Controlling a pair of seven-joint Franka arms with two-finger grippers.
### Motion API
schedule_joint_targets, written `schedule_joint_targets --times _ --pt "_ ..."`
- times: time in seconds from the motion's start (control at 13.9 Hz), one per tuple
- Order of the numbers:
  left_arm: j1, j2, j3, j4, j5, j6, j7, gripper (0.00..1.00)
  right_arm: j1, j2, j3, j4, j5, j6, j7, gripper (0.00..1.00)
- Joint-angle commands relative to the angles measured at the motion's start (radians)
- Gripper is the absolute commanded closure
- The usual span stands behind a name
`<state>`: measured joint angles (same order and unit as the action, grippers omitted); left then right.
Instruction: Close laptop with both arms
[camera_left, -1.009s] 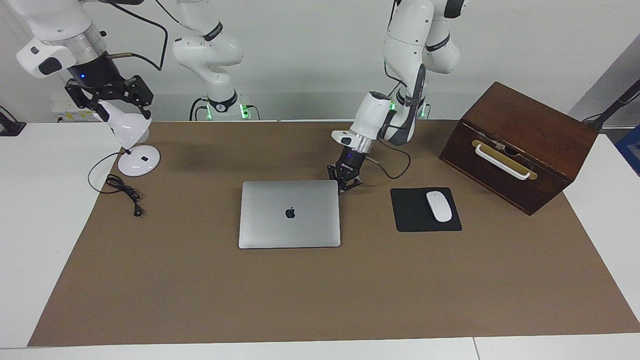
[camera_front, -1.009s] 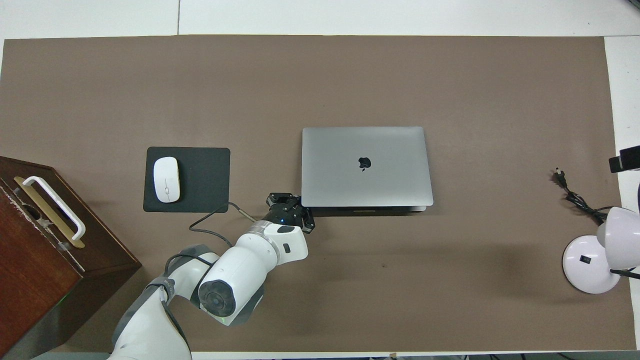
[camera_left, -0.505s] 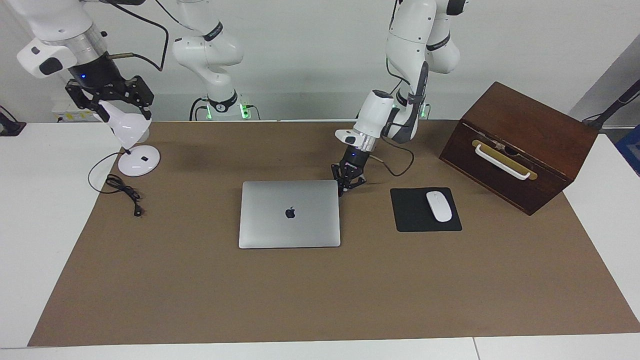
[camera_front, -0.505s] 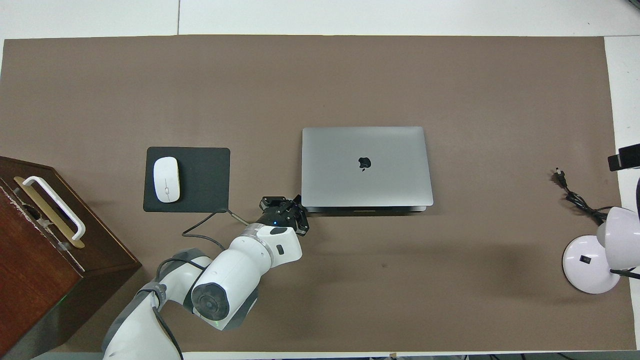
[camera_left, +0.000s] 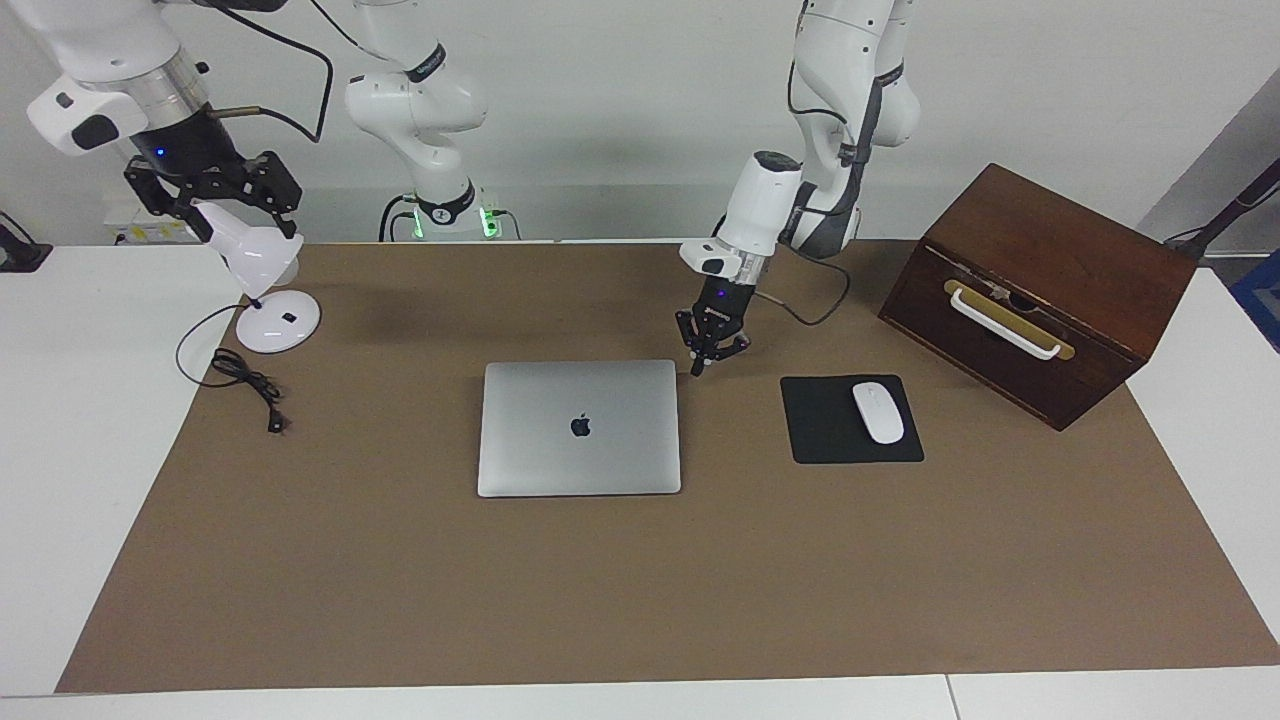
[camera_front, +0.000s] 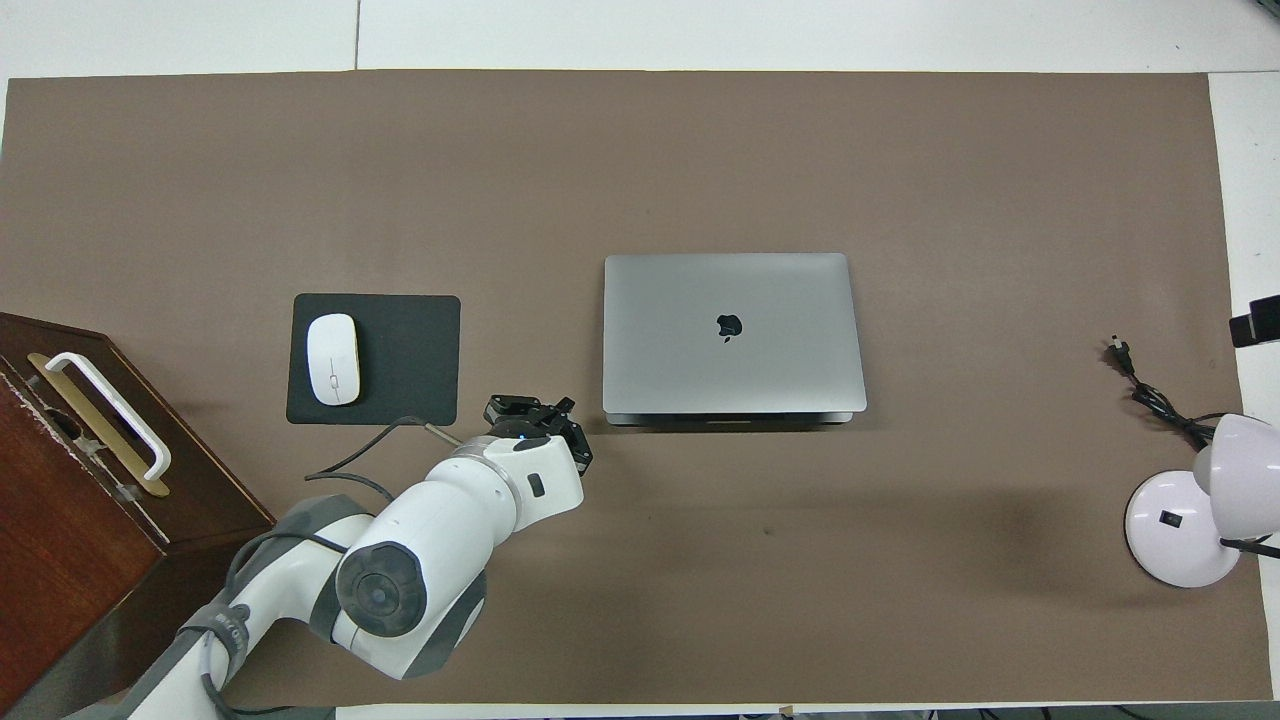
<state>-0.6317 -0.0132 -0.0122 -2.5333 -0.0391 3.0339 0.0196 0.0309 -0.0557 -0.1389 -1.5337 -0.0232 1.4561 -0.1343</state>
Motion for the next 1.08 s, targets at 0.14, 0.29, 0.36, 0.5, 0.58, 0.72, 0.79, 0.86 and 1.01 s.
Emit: schedule_joint_targets --times 0.14,0.29,0.36,0.5,0.58,0.72,0.79,0.86,1.01 --pt "0.043 -0.128 -0.002 -0.015 -0.001 -0.193 0.016 1.00 -0.032 -0.007 0.024 0.001 -0.020 -0.017 -0.028 0.00" --pt "0.058 -0.160 -0.002 0.010 -0.001 -0.289 0.016 1.00 -0.032 -0.007 0.024 0.000 -0.020 -0.017 -0.028 0.00" --pt "0.076 -0.177 0.000 0.031 -0.001 -0.355 0.019 1.00 -0.032 -0.007 0.025 -0.002 -0.020 -0.017 -0.027 0.00" --pt "0.105 -0.214 0.000 0.082 -0.001 -0.479 0.019 1.00 -0.032 -0.009 0.025 -0.008 -0.018 -0.022 -0.025 0.00" --pt "0.121 -0.226 0.000 0.103 -0.001 -0.527 0.020 1.00 -0.032 -0.009 0.025 -0.008 -0.020 -0.025 -0.025 0.00" --pt "0.153 -0.247 0.000 0.131 -0.001 -0.598 0.026 1.00 -0.032 -0.007 0.025 -0.008 -0.020 -0.029 -0.025 0.00" --pt "0.164 -0.258 0.000 0.137 -0.001 -0.622 0.025 1.00 -0.032 -0.007 0.025 -0.008 -0.020 -0.031 -0.024 0.00" --pt "0.178 -0.270 0.000 0.143 -0.001 -0.648 0.025 1.00 -0.032 -0.007 0.025 -0.008 -0.020 -0.031 -0.022 0.00" --pt "0.201 -0.284 0.000 0.183 -0.001 -0.737 0.020 1.00 -0.032 -0.007 0.025 -0.008 -0.020 -0.031 -0.022 0.00"
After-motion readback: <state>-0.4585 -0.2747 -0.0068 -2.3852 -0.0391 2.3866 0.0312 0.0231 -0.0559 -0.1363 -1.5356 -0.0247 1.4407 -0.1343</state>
